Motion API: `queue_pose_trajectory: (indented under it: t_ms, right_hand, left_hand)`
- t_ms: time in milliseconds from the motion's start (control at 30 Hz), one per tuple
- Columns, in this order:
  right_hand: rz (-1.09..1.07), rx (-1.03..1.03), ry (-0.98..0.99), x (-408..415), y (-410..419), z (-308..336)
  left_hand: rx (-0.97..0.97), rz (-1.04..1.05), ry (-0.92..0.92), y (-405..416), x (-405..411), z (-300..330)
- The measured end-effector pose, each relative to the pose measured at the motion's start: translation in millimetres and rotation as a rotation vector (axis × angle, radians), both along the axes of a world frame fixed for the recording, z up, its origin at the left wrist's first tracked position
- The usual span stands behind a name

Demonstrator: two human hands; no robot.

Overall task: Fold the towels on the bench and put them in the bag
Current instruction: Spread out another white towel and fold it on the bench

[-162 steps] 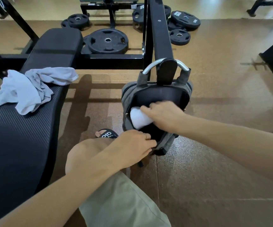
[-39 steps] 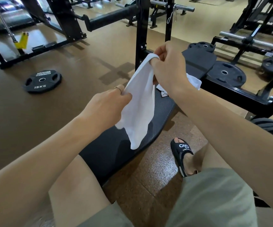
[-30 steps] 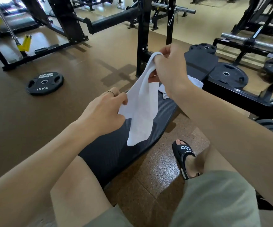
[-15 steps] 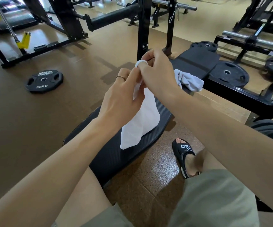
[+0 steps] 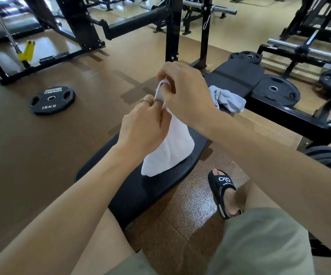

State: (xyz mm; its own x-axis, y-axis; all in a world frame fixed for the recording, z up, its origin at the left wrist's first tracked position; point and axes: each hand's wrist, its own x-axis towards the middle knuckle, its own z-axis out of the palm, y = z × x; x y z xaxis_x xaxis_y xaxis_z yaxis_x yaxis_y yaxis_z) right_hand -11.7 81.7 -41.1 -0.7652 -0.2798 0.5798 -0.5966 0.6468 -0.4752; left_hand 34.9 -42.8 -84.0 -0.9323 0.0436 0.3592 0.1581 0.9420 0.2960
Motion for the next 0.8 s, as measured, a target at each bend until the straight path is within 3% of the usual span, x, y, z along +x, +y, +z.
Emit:
queue_pose_trajectory:
  t_ms: [133, 333, 533, 700, 800]
  right_hand:
    - [-0.006, 0.019, -0.004, -7.8, 7.9, 0.4]
    - [-0.006, 0.025, -0.001, -15.3, 23.9, 14.2]
    - [-0.099, -0.004, -0.078, -35.1, 54.9, 8.0]
    - [-0.065, 0.262, -0.036, -34.6, 62.1, -12.7]
    - [-0.038, 0.397, 0.089, -35.1, 65.4, -22.1]
  left_hand:
    - [-0.22, 0.045, -0.096, -14.5, -3.4, -3.1]
    - [-0.422, -0.088, -0.131, -45.5, 5.1, -21.8]
    - [-0.519, -0.021, -0.16, -95.3, 7.2, -27.2]
    - [-0.621, -0.081, -0.062, -119.1, 9.1, -23.5]
    - [-0.659, -0.194, -0.031, -132.4, 14.6, -17.8]
